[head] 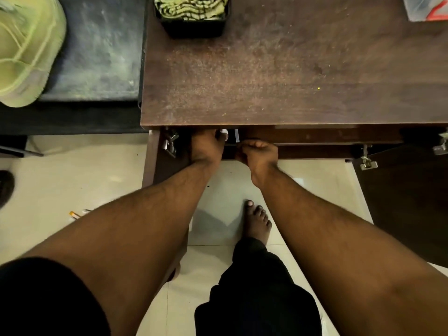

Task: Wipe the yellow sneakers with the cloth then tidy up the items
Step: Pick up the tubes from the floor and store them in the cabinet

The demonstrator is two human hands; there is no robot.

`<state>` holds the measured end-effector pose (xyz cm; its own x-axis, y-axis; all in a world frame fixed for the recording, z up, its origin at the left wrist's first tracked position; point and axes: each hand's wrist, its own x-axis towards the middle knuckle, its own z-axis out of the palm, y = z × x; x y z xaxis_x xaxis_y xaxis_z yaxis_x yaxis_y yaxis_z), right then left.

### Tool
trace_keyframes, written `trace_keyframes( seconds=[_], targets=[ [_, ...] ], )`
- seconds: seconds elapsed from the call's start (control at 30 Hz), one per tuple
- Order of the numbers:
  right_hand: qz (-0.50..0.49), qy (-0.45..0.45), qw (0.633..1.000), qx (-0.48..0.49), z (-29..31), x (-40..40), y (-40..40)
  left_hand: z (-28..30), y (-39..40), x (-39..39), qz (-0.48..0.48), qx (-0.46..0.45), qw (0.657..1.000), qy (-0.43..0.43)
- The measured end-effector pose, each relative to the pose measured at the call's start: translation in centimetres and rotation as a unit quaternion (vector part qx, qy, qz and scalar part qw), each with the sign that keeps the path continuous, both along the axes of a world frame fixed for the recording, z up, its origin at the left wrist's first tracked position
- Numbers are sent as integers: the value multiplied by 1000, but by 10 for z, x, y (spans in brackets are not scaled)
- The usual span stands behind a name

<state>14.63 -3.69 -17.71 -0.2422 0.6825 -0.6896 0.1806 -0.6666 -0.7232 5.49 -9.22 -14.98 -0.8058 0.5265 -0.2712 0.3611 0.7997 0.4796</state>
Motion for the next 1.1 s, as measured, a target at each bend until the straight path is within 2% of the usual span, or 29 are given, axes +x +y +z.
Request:
trace_keyframes(
  seconds=[0.2,0.4,0.53,0.63,0.9,1.1],
  targets=[
    [-24,-47,998,20,-9,-12,-2,-2,2,1,19,39,998,-36],
    [70,-115,983,123,-22,-7,-11,-7,-15,11,48,124,991,-32],
    [113,-151,964,188,-19,1,-6,-12,-23,20,120,151,972,-132],
    [147,-175,949,219,-18,0,-3,-16,-17,19,152,133,963,-178],
    [182,-205,935,226,-24,-7,5,-25,-9,23,191,164,932,-261],
    [233,-190,930,213,-22,-2,5,-19,-22,27,173,157,937,-259]
  ],
)
